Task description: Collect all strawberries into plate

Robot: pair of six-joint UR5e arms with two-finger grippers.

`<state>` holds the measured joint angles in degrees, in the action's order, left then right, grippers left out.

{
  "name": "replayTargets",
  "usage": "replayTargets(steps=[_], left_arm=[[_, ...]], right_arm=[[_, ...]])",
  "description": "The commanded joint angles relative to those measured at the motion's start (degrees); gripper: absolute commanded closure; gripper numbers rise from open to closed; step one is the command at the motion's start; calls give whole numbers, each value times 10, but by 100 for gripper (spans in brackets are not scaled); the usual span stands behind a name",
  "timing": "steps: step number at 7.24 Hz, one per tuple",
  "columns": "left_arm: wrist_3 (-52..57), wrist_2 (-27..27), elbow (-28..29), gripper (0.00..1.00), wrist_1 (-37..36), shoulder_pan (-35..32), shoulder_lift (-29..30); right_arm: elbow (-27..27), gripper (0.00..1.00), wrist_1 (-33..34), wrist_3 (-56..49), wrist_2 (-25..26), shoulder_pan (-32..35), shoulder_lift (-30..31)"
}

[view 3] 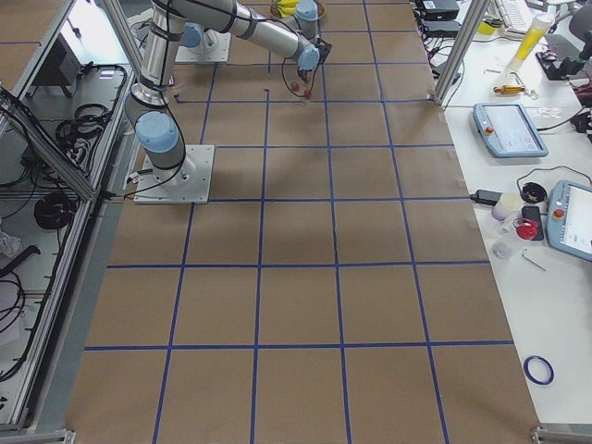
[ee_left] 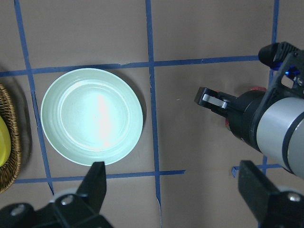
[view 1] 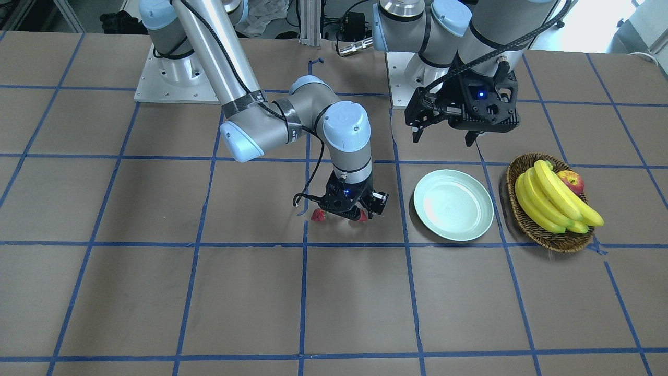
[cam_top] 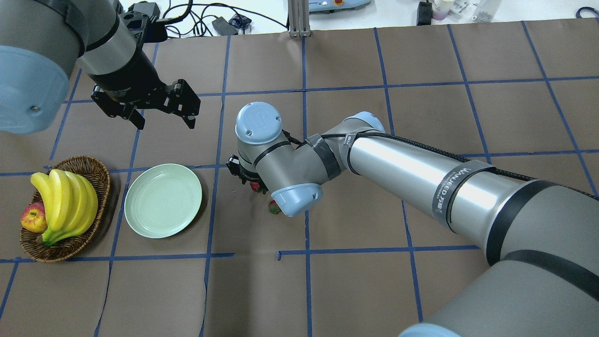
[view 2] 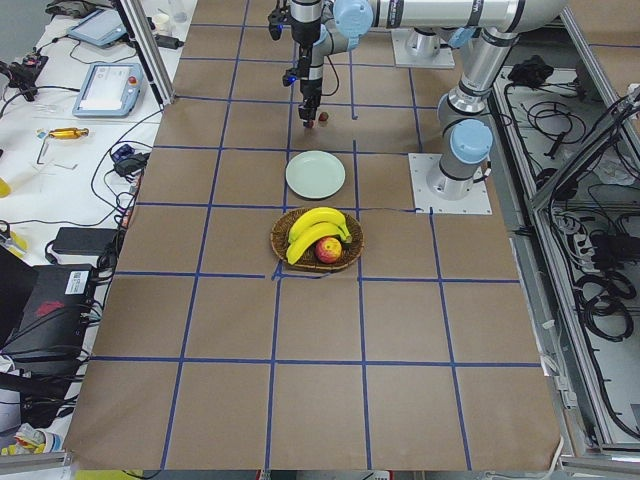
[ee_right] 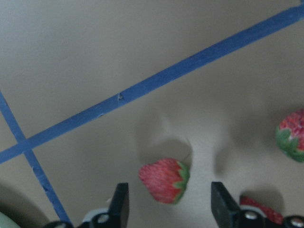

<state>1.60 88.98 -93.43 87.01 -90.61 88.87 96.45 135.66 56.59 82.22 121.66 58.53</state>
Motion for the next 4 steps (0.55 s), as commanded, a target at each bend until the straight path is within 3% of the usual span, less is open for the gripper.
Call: replayTargets(steps=[1, 4], left_arm=[[1, 0, 2, 0, 0, 0, 0], [1, 1, 3, 0, 0, 0, 0]], right_arm=[[5, 0, -125, -145, 7, -40, 78], [14, 0, -342, -363, 13, -217, 243]])
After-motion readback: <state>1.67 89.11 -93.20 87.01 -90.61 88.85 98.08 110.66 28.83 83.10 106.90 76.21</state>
